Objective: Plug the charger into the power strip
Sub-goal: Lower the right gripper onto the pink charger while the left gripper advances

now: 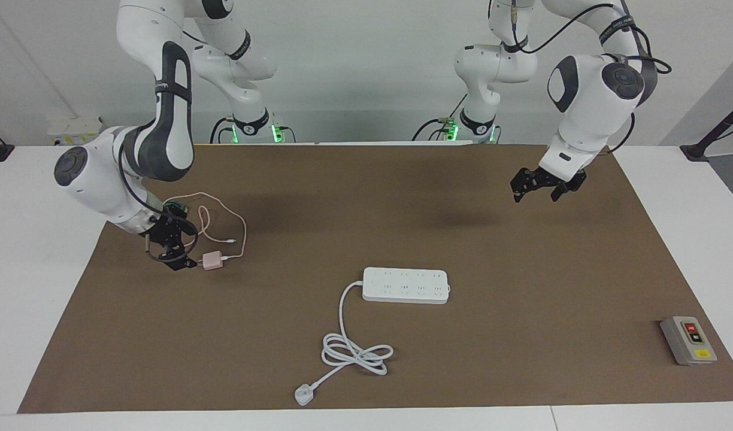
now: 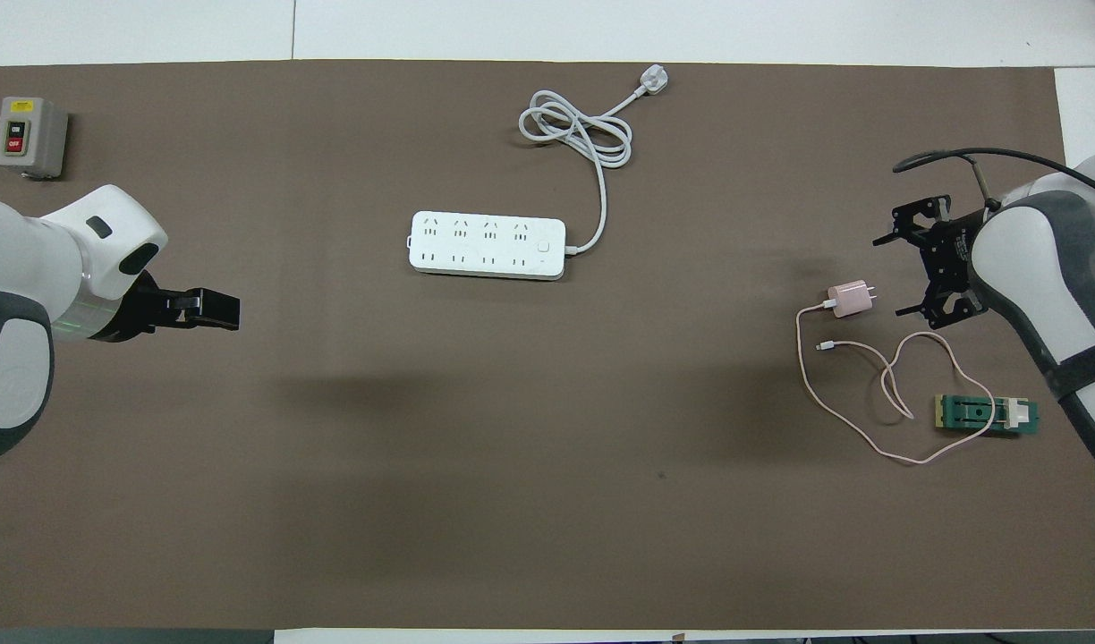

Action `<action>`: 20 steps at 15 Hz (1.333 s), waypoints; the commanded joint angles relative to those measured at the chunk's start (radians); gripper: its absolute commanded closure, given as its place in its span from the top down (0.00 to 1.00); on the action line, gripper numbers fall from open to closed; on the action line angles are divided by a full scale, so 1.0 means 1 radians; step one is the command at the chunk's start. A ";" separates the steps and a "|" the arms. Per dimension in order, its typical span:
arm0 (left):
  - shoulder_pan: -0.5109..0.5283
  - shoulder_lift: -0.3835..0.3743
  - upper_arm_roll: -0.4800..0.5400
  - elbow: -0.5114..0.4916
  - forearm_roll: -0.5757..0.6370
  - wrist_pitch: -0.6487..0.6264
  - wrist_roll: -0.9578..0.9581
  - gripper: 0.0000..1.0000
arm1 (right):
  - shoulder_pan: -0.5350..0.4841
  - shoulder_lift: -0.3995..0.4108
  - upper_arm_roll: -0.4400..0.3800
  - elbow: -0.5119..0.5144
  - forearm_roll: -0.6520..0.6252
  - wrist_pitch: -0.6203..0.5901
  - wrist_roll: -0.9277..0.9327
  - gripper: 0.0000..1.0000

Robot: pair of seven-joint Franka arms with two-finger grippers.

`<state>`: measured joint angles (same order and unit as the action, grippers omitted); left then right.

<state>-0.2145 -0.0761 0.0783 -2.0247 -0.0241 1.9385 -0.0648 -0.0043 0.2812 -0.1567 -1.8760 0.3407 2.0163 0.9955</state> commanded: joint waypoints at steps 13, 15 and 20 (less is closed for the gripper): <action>-0.068 -0.039 0.008 -0.089 -0.010 0.109 -0.033 1.00 | -0.003 0.044 0.002 -0.115 0.057 0.139 -0.087 1.00; -0.063 -0.039 0.009 -0.078 -0.054 0.082 -0.030 1.00 | -0.003 0.045 0.000 -0.133 0.081 0.169 -0.116 1.00; -0.052 -0.045 0.012 -0.080 -0.442 0.065 -0.018 1.00 | -0.003 0.049 0.002 -0.150 0.104 0.188 -0.129 1.00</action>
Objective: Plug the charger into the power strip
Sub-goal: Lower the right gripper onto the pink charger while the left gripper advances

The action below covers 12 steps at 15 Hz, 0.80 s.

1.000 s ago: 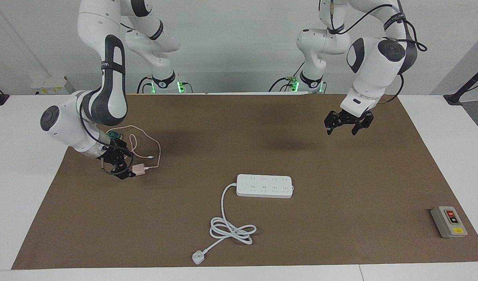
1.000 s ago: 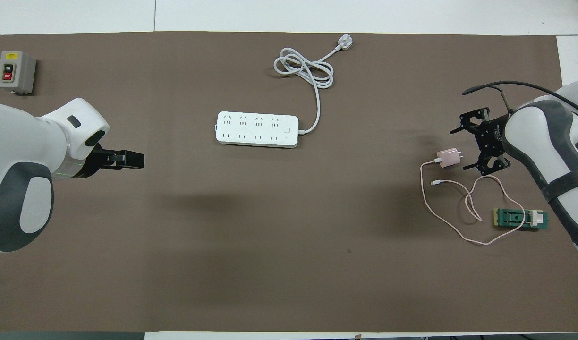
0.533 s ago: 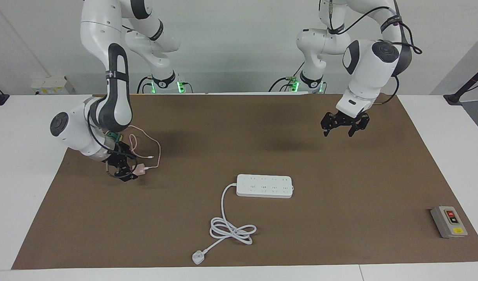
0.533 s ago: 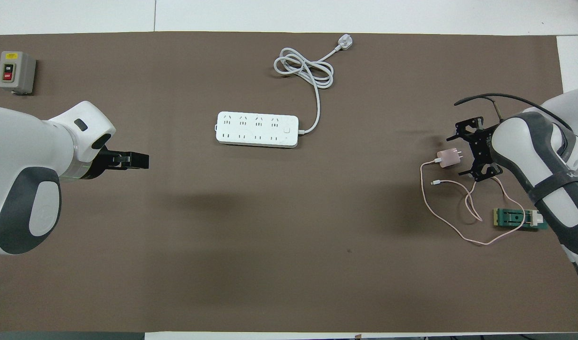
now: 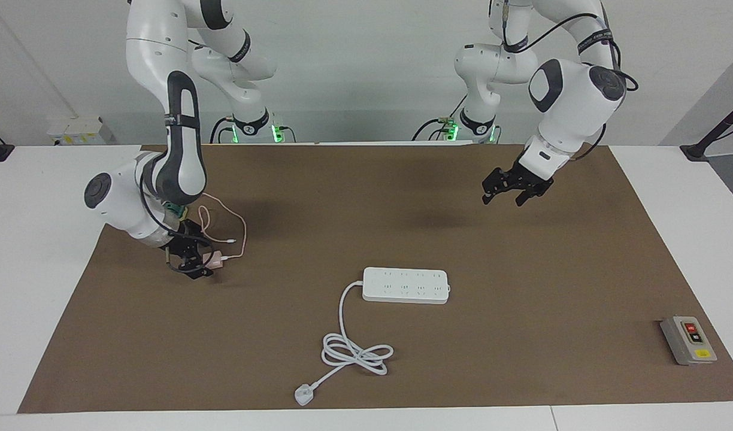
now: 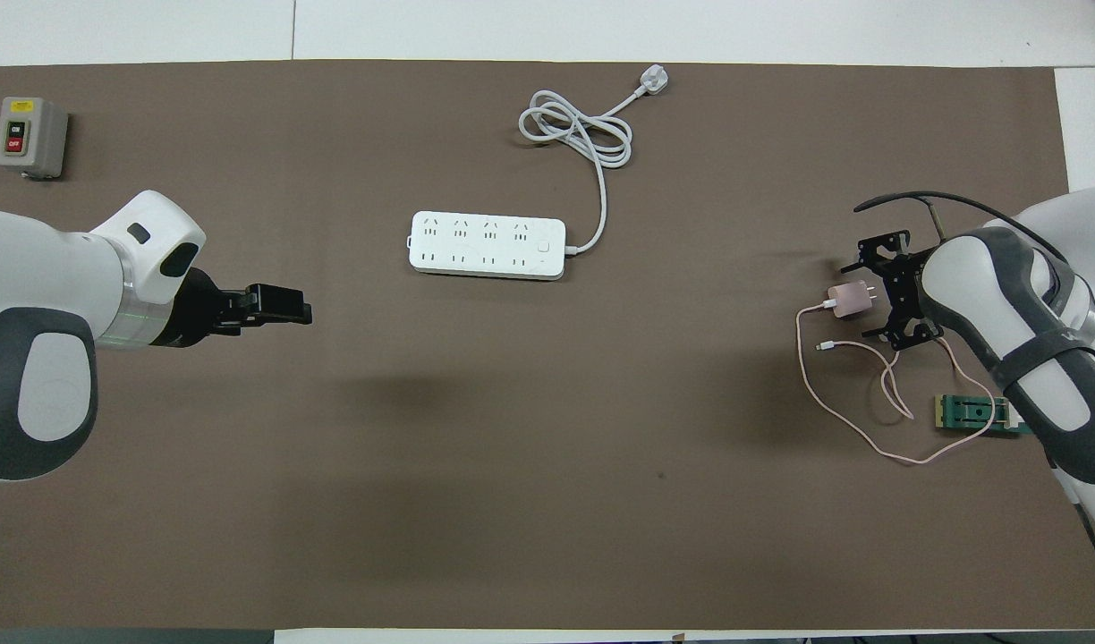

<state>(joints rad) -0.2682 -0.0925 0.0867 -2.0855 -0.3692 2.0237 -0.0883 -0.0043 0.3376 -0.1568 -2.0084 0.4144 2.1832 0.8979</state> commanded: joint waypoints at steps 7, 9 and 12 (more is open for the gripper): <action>0.029 -0.024 0.007 -0.021 -0.366 -0.042 0.111 1.00 | -0.011 -0.008 0.000 -0.026 0.030 0.021 -0.063 0.99; 0.029 -0.020 0.007 -0.039 -0.494 -0.034 0.214 1.00 | -0.011 -0.009 0.000 -0.027 0.030 0.021 -0.066 0.94; 0.017 0.023 0.007 -0.082 -0.774 -0.027 0.446 1.00 | -0.013 -0.009 0.000 -0.027 0.032 0.018 -0.065 0.53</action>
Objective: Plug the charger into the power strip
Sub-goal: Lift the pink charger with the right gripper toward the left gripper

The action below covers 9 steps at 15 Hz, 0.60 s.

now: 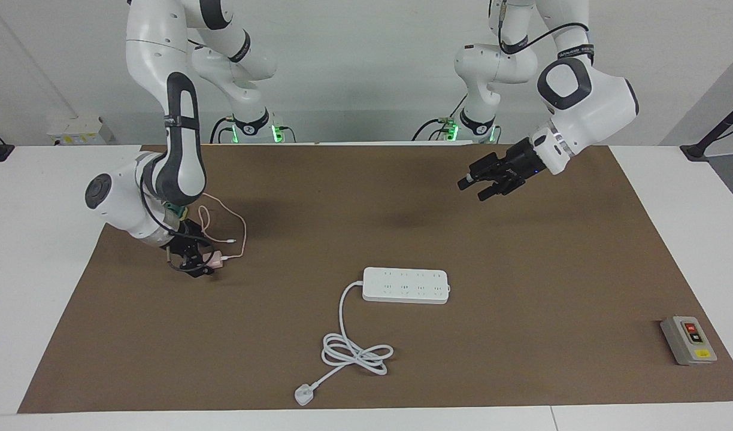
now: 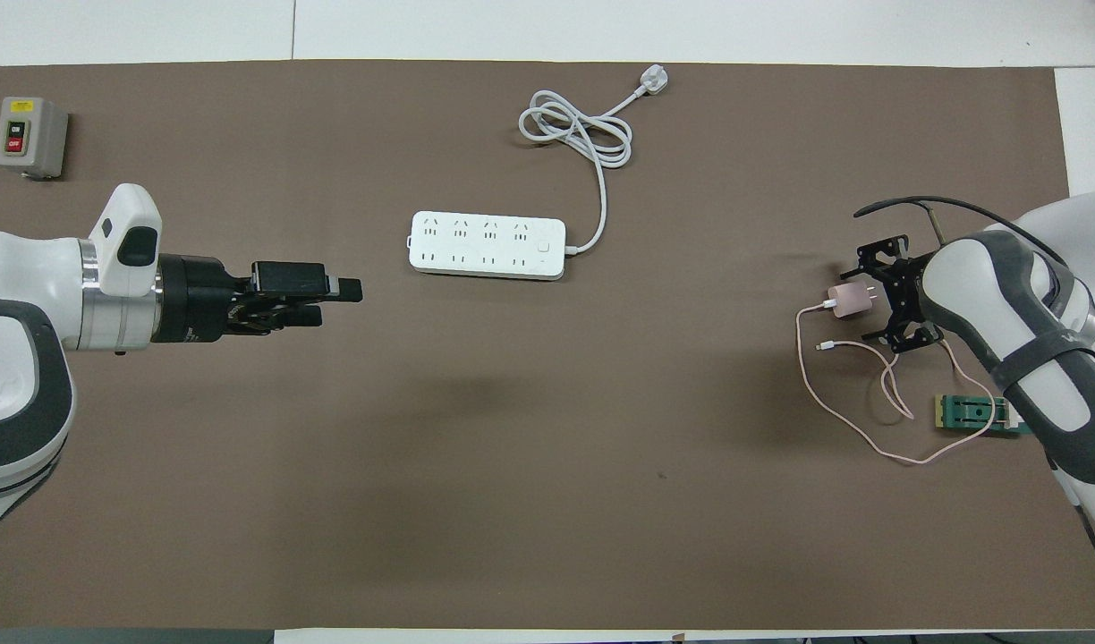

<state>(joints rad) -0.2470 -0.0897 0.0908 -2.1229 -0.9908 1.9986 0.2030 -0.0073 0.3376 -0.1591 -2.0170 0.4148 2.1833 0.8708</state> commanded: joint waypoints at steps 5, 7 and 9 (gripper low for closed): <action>-0.087 0.065 -0.002 -0.114 -0.516 0.000 0.335 1.00 | -0.003 -0.008 0.004 0.000 0.048 0.010 -0.032 0.11; -0.127 0.099 -0.002 -0.123 -0.609 -0.003 0.407 1.00 | 0.000 -0.008 0.004 0.017 0.064 -0.002 -0.026 0.07; -0.133 0.193 -0.003 -0.124 -0.740 -0.114 0.565 1.00 | 0.001 -0.009 0.004 0.070 0.068 -0.069 0.023 0.07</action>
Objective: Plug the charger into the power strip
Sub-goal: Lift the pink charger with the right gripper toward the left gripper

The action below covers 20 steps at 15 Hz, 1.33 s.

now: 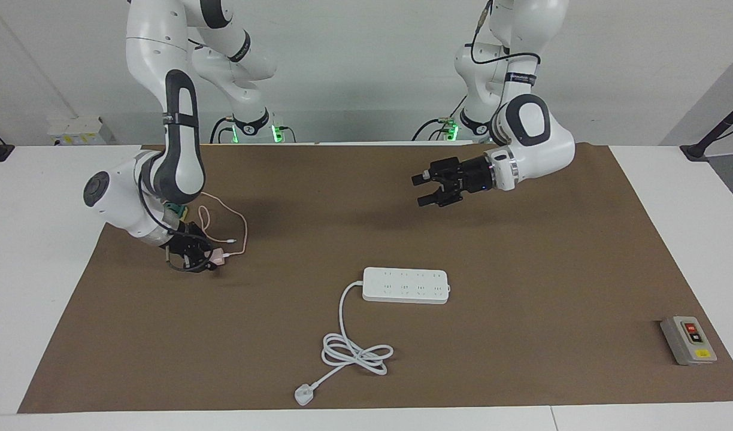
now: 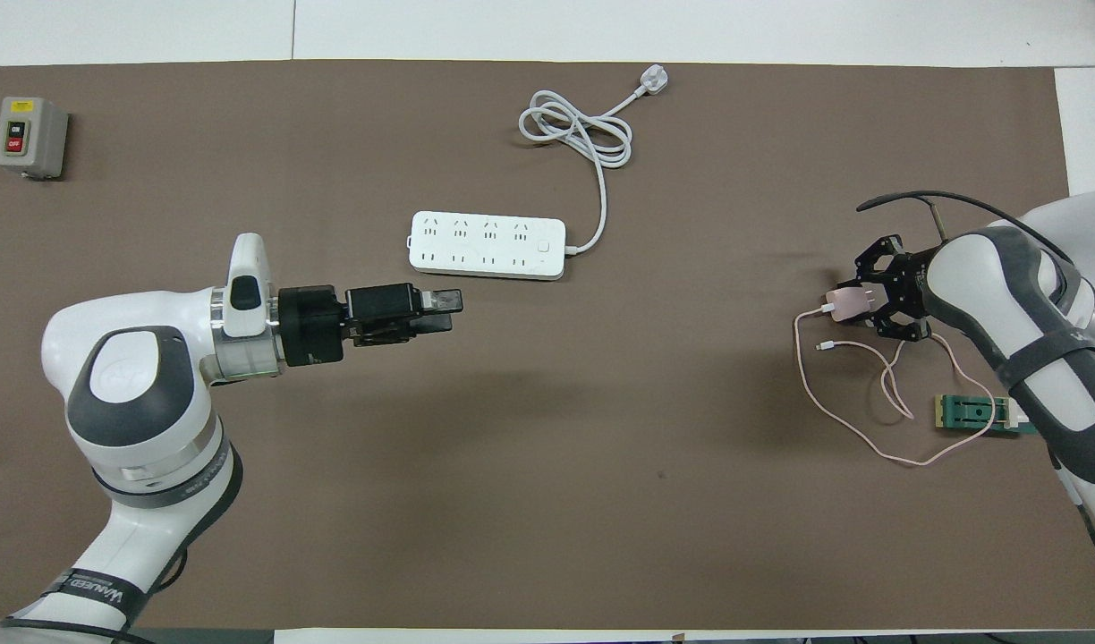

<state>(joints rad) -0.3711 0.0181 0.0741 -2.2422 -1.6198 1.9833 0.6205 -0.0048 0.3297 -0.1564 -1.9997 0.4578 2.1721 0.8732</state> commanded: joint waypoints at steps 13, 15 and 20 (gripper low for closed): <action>-0.080 0.210 0.001 0.018 -0.359 -0.184 0.292 1.00 | 0.175 -0.139 0.098 0.139 0.107 -0.224 0.528 0.00; -0.078 0.209 0.001 0.019 -0.362 -0.192 0.292 1.00 | 0.227 -0.155 0.098 0.131 0.107 -0.225 0.556 0.00; -0.071 0.209 0.006 0.021 -0.362 -0.207 0.292 1.00 | 0.374 -0.170 0.098 0.124 0.108 -0.196 0.691 0.00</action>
<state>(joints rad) -0.4412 0.2330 0.0708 -2.2204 -1.9657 1.7935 0.9229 0.3312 0.1827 -0.0532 -1.8489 0.5493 1.9575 1.5396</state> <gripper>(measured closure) 0.000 0.533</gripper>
